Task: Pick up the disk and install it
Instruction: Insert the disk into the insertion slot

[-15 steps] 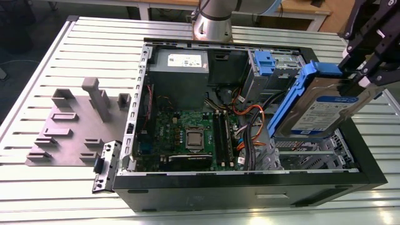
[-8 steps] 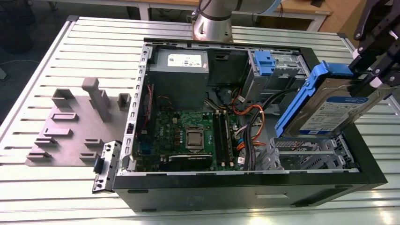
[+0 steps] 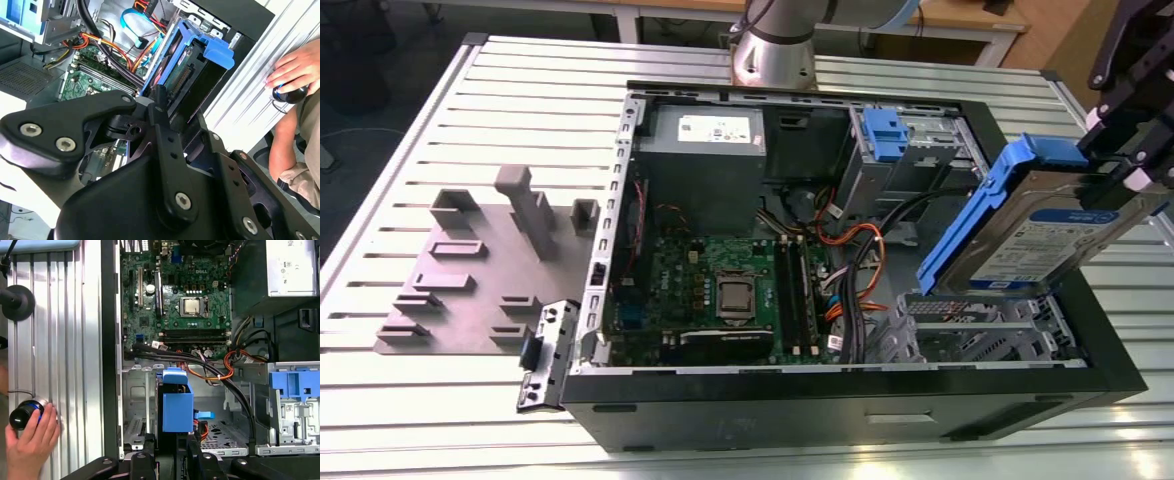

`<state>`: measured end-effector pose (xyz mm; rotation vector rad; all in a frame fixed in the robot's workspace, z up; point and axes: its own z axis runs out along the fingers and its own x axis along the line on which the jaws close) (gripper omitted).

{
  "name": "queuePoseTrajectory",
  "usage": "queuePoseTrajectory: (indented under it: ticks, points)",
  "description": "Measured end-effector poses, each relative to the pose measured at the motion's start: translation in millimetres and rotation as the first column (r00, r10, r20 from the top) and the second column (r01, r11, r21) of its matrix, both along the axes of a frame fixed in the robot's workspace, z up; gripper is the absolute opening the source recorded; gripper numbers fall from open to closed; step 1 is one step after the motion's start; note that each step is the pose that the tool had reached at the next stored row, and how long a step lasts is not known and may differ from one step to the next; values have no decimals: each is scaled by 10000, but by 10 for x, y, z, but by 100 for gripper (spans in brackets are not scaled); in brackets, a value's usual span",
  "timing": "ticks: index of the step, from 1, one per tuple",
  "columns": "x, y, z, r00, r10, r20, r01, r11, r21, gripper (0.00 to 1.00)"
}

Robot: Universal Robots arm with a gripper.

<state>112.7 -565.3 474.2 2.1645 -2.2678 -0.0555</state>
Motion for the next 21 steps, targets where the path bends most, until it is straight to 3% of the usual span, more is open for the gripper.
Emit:
queuePoseTrajectory:
  ticks: [6,21]
  points:
    - [0,-42,-15,10000,0,0,0,10000,4,35]
    - [0,-63,-83,10000,0,0,0,10000,1,35]
